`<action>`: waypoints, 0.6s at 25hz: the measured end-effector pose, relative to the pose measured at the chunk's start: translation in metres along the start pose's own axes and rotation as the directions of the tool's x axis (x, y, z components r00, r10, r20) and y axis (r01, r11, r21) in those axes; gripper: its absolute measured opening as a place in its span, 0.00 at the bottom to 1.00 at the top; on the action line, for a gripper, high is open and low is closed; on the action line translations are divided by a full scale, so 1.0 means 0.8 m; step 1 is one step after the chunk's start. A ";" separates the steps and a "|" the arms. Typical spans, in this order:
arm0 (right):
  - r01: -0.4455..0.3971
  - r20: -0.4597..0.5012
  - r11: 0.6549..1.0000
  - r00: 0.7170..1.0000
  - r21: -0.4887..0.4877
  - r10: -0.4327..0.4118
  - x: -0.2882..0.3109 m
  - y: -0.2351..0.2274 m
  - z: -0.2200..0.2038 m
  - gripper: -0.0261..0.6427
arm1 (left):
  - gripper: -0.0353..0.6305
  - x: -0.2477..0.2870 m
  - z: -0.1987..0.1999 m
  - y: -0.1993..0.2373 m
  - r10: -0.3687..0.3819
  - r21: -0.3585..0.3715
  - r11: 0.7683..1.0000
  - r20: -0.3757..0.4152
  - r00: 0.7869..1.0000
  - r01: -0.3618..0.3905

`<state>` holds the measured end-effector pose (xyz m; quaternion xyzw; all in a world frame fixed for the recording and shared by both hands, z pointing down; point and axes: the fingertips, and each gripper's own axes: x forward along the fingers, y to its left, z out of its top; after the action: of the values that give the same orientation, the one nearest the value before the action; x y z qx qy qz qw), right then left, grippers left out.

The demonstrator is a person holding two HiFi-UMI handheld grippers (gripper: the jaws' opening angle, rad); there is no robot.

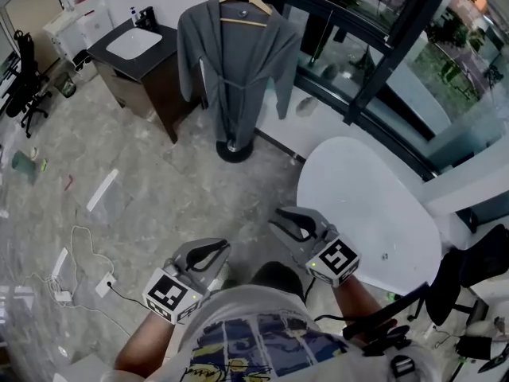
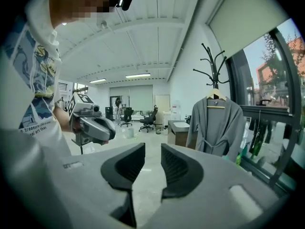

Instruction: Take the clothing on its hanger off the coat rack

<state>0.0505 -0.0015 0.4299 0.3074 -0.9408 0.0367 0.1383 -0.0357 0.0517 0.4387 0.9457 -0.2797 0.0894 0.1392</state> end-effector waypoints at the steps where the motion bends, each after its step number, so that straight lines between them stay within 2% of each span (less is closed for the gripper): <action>1: 0.004 0.003 1.000 1.000 -0.008 -0.004 0.014 -0.011 0.007 0.19 | 0.10 -0.004 0.001 0.016 0.011 -0.003 1.000 -0.002 1.000 -0.011; 4: 0.008 -0.007 1.000 1.000 -0.030 -0.008 0.047 -0.049 0.023 0.21 | 0.14 -0.013 0.004 0.056 0.047 -0.027 0.999 0.006 0.999 -0.047; 7: 0.017 -0.042 0.998 0.999 -0.054 -0.019 0.077 -0.111 0.031 0.23 | 0.16 -0.006 0.011 0.096 0.082 -0.057 0.995 0.020 0.996 -0.080; 11: 0.037 -0.069 0.990 0.996 -0.138 -0.047 0.114 -0.220 0.058 0.26 | 0.17 0.017 0.031 0.144 0.102 -0.058 0.993 0.033 0.994 -0.100; 15: 0.074 -0.075 0.978 0.993 -0.196 -0.090 0.154 -0.342 0.095 0.28 | 0.17 0.048 0.076 0.199 0.149 -0.048 0.988 0.047 0.988 -0.146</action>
<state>0.0978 -0.3042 0.3873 0.3292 -0.9198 -0.0473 0.2081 -0.0865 -0.1149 0.4250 0.9210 -0.3543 0.0690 0.1462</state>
